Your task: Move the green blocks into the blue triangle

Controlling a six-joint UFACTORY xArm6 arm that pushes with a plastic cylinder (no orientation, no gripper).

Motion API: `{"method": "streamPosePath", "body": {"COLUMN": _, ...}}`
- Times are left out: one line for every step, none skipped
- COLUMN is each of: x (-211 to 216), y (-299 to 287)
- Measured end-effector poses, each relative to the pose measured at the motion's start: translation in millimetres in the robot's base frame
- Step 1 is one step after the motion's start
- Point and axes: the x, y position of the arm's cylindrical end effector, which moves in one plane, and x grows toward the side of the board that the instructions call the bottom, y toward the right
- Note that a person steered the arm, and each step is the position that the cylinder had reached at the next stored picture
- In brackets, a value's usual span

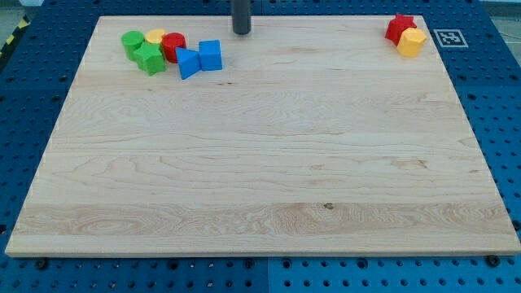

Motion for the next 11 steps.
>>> {"method": "streamPosePath", "body": {"x": 9.1, "y": -27.7}}
{"method": "streamPosePath", "body": {"x": 15.1, "y": -33.3}}
{"method": "streamPosePath", "body": {"x": 22.5, "y": -35.4}}
{"method": "streamPosePath", "body": {"x": 24.3, "y": -66.9}}
{"method": "streamPosePath", "body": {"x": -2.1, "y": -109.6}}
{"method": "streamPosePath", "body": {"x": -3.2, "y": -150.8}}
{"method": "streamPosePath", "body": {"x": -2.3, "y": -179.2}}
{"method": "streamPosePath", "body": {"x": 20.8, "y": -180.8}}
{"method": "streamPosePath", "body": {"x": 30.4, "y": -188.0}}
{"method": "streamPosePath", "body": {"x": 48.8, "y": -181.9}}
{"method": "streamPosePath", "body": {"x": 49.8, "y": -163.3}}
